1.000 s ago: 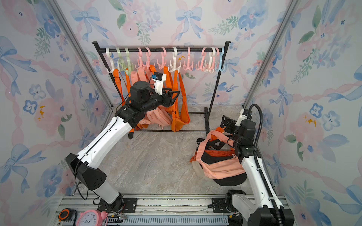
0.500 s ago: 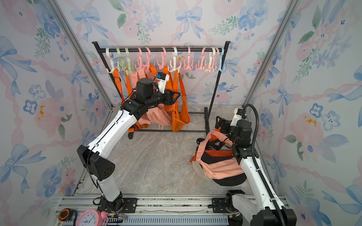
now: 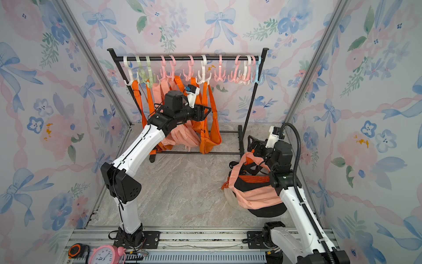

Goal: Take the bag off the hook
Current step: Pick up the bag from the hook.

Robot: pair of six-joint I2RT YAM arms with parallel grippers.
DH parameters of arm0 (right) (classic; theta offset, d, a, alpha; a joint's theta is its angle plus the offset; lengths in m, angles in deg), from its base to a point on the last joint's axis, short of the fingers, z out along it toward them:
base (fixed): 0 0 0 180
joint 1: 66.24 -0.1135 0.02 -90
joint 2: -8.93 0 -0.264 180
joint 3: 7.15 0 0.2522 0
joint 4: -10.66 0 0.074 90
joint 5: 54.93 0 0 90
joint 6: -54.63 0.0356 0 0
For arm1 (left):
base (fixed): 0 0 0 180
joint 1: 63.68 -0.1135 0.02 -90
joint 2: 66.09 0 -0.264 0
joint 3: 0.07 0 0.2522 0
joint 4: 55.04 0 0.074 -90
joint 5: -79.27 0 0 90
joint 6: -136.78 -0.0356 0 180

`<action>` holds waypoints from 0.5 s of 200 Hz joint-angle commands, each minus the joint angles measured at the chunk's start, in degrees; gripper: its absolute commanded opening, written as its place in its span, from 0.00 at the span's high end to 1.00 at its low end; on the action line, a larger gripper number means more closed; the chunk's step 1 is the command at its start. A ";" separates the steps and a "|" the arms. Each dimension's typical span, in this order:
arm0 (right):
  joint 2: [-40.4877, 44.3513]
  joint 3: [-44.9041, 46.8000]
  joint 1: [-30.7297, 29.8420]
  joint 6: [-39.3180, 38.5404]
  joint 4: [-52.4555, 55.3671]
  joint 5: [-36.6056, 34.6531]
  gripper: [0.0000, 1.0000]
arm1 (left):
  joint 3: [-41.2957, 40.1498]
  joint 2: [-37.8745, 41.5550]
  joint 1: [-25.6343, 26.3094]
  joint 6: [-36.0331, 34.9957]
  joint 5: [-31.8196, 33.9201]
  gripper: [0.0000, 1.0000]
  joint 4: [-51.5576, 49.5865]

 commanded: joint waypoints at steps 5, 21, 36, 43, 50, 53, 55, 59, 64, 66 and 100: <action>0.34 -0.76 -0.66 -0.79 -2.35 -0.51 0.03 | 1.46 -1.82 -0.23 0.15 -2.40 0.41 -1.03; 0.21 -0.59 -0.70 -0.74 -2.57 -0.51 0.03 | 1.02 -2.30 -0.15 0.23 -2.60 0.45 -1.01; -0.13 -0.57 -0.70 -0.69 -2.78 -0.44 0.03 | 0.75 -2.62 -0.15 0.15 -3.12 0.53 -0.96; -0.29 -0.58 -0.70 -0.69 -2.87 -0.42 0.03 | 0.55 -2.75 -0.15 0.14 -3.55 0.59 -1.02; -0.54 -0.51 -0.70 -0.69 -2.85 -0.42 0.03 | 0.31 -2.65 -0.15 0.06 -3.78 0.66 -1.00; -0.55 -0.61 -0.66 -0.69 -2.96 -0.42 0.03 | 0.19 -2.60 -0.10 0.01 -3.86 0.68 -1.01; -0.65 -0.63 -0.69 -0.69 -2.91 -0.42 0.03 | 0.09 -2.51 -0.14 -0.02 -3.86 0.70 -1.00; -0.73 -0.59 -0.70 -0.69 -2.96 -0.35 0.03 | -0.11 -2.37 -0.14 -0.12 -3.91 0.73 -0.95; -0.87 -0.59 -0.73 -0.77 -2.95 -0.27 0.03 | -0.41 -2.13 -0.14 -0.25 -4.07 0.77 -1.02; -0.95 -0.61 -0.75 -0.76 -2.99 -0.32 0.03 | -0.53 -2.01 -0.12 -0.35 -4.07 0.78 -0.96; -2.65 -0.79 -0.79 -1.90 -3.54 -0.24 0.03 | -3.44 1.27 -0.15 -1.25 -4.31 1.00 -0.93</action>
